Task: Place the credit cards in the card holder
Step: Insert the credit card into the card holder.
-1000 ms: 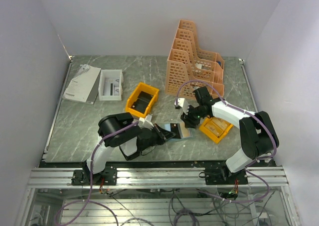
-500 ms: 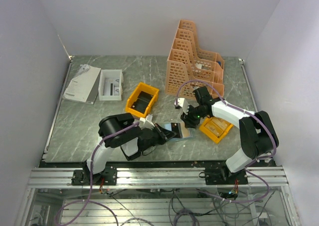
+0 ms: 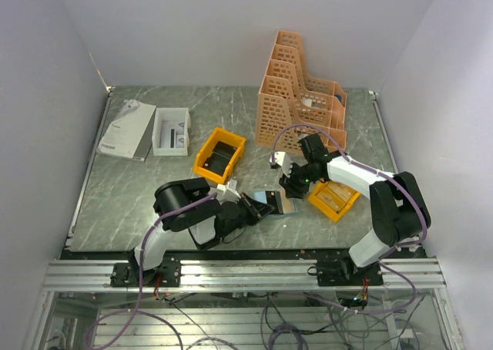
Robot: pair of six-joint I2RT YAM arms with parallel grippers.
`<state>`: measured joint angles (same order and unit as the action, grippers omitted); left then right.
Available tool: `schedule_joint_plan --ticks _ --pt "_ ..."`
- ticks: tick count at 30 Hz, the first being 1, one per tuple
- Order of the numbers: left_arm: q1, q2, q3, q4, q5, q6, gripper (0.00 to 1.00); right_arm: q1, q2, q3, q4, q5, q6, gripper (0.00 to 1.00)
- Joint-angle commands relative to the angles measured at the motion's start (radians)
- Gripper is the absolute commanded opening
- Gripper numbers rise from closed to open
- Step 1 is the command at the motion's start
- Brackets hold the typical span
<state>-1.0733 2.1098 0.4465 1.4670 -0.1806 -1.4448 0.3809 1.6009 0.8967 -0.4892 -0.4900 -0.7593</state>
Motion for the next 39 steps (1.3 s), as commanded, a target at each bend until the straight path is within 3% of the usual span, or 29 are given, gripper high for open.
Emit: schedule_joint_plan --ticks 1,25,39 --pt "-0.01 0.009 -0.002 0.035 -0.074 0.007 0.07 -0.003 0.026 -0.005 -0.028 0.026 -0.015 0.42" --pt "-0.039 0.029 0.031 0.017 -0.106 -0.016 0.12 -0.004 0.024 -0.005 -0.027 0.025 -0.014 0.42" --pt "-0.04 0.01 0.032 -0.016 -0.125 -0.002 0.1 -0.004 0.021 -0.004 -0.028 0.022 -0.012 0.43"
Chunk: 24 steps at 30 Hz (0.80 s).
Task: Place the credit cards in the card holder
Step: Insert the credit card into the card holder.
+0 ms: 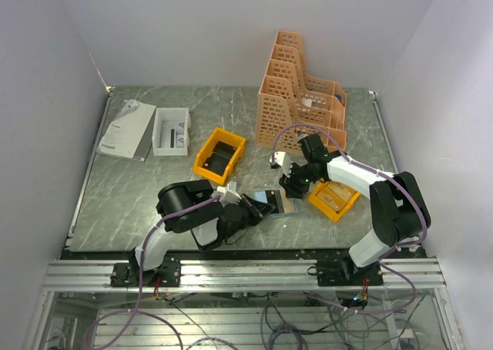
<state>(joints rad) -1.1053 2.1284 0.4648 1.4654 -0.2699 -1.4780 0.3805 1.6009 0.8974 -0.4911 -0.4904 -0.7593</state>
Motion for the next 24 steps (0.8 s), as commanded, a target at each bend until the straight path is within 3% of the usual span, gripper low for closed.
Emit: schedule_joint_plan --ticks 1,24 --pt "-0.008 -0.006 0.018 -0.015 -0.033 0.031 0.1 -0.003 0.021 -0.005 -0.027 0.022 -0.012 0.43" --pt "-0.022 0.001 0.009 -0.014 -0.047 0.016 0.18 -0.006 0.004 0.005 -0.03 0.002 0.013 0.47"
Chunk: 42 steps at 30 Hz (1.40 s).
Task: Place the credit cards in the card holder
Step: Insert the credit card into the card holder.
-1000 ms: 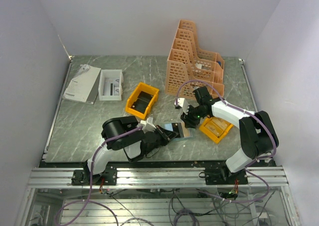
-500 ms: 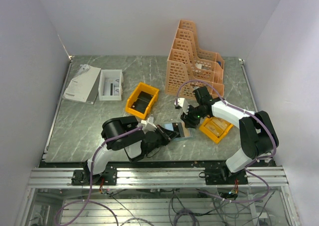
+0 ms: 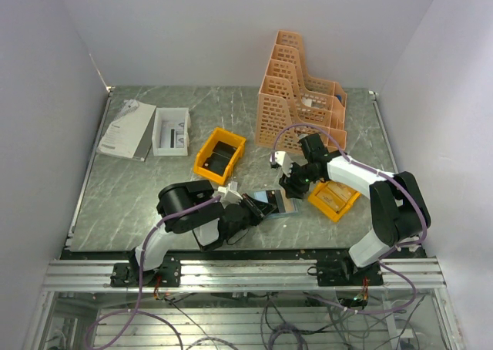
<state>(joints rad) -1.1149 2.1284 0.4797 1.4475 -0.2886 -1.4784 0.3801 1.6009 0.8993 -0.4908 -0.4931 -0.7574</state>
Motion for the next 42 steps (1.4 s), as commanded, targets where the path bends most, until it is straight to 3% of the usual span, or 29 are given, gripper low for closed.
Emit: schedule_joint_plan --ticks 1,13,20,25,34,42 --pt "-0.013 0.002 -0.007 0.006 -0.029 0.015 0.19 -0.007 0.001 0.003 -0.029 0.001 0.014 0.47" --pt "-0.013 0.022 0.0 0.015 -0.018 0.011 0.21 -0.02 -0.079 0.002 -0.024 -0.071 0.029 0.49" --pt "-0.013 0.03 0.007 0.014 -0.011 0.009 0.21 -0.016 -0.115 0.014 -0.021 -0.241 0.075 0.45" --pt "-0.013 0.031 0.007 0.009 -0.008 0.01 0.21 0.008 -0.079 0.032 0.046 -0.338 0.232 0.0" --pt "-0.013 0.029 0.016 -0.003 -0.003 0.016 0.21 0.158 0.035 0.083 0.162 -0.142 0.476 0.0" --pt "-0.011 0.037 0.018 0.006 0.002 0.014 0.22 0.244 0.085 0.098 0.189 0.03 0.535 0.0"
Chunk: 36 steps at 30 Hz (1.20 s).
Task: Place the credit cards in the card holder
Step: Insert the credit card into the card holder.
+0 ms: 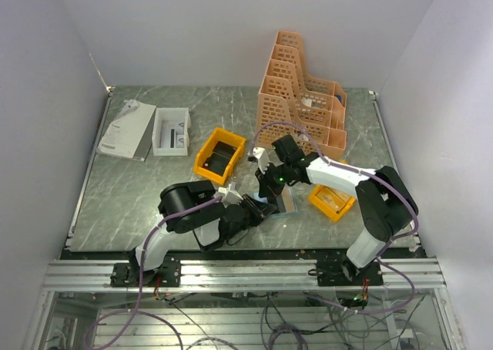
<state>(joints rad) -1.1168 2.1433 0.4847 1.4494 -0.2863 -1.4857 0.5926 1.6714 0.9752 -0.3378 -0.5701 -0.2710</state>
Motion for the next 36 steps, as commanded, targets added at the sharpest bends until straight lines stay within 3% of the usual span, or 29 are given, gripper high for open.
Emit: schedule_joint_plan --ticks 1,16,36 --pt "-0.009 0.022 0.013 0.006 -0.001 0.021 0.22 0.04 0.018 0.022 0.032 0.116 0.046 0.0" --pt "-0.003 0.012 0.001 0.008 -0.003 0.025 0.23 0.12 0.052 0.057 -0.025 0.331 -0.045 0.0" --pt "-0.002 0.001 -0.001 0.002 -0.001 0.03 0.3 0.119 0.066 0.073 -0.095 0.377 -0.116 0.0"
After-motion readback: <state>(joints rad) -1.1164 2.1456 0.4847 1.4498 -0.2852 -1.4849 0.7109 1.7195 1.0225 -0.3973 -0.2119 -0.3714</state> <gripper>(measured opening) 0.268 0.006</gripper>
